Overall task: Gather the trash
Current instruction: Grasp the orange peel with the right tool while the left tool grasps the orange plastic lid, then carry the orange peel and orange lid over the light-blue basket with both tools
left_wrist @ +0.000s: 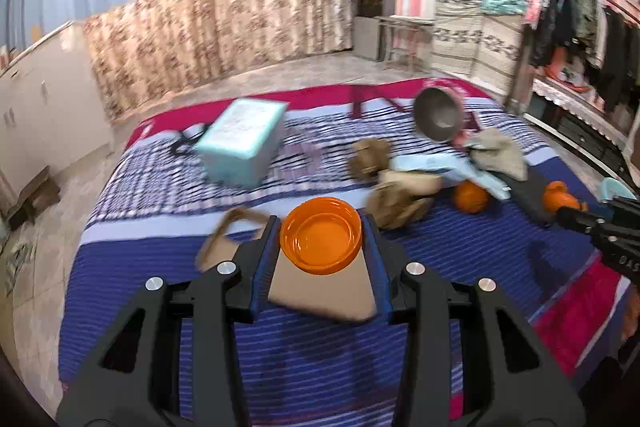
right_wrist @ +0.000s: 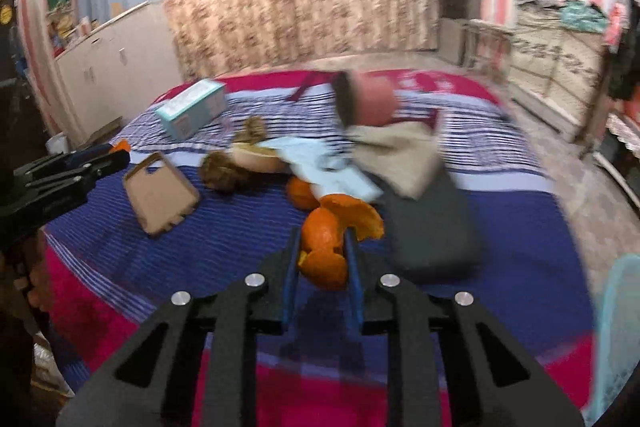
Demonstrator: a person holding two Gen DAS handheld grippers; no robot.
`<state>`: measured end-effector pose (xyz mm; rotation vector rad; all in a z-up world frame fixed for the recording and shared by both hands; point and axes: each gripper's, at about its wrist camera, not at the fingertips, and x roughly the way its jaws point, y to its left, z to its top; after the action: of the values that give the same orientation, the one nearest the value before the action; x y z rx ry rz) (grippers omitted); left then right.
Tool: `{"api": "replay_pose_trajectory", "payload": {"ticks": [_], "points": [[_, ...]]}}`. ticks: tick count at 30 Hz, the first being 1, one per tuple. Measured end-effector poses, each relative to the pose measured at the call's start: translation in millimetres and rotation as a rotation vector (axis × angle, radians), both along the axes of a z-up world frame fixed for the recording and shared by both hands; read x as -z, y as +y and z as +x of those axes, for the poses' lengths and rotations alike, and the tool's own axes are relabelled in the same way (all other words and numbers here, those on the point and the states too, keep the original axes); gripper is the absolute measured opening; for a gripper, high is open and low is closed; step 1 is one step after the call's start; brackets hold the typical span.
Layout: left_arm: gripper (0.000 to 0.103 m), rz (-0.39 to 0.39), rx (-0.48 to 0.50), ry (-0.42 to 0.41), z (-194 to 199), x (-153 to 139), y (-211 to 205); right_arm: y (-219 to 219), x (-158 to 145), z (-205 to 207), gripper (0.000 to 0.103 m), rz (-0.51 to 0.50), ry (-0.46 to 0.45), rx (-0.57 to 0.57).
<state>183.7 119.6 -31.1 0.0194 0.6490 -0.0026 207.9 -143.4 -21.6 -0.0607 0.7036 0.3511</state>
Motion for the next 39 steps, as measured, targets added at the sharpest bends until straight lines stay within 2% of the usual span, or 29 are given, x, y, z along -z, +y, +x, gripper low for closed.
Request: {"api": "replay_pose_trajectory", "payload": {"ticks": [5, 12, 22, 28, 39], "points": [[0.040, 0.004, 0.075, -0.019, 7.3, -8.2, -50.4, -80.0, -17.0, -24.8, 0.022, 0.024, -0.053, 0.174], [0.040, 0.033, 0.167, -0.053, 15.6, -20.3, -126.0, -174.4, -21.5, -47.8, 0.022, -0.010, -0.110, 0.365], [0.040, 0.005, 0.327, -0.080, 21.3, -28.1, -239.4, -274.9, -15.8, -74.7, 0.022, 0.010, -0.123, 0.582], [0.040, -0.026, 0.417, -0.072, 20.7, -23.6, -300.0, -309.1, -8.0, -87.0, 0.022, 0.012, -0.126, 0.646], [0.040, -0.007, 0.614, -0.065, 9.2, -9.1, -410.9, -351.7, 4.8, -97.6, 0.022, 0.078, -0.118, 0.703]]}}
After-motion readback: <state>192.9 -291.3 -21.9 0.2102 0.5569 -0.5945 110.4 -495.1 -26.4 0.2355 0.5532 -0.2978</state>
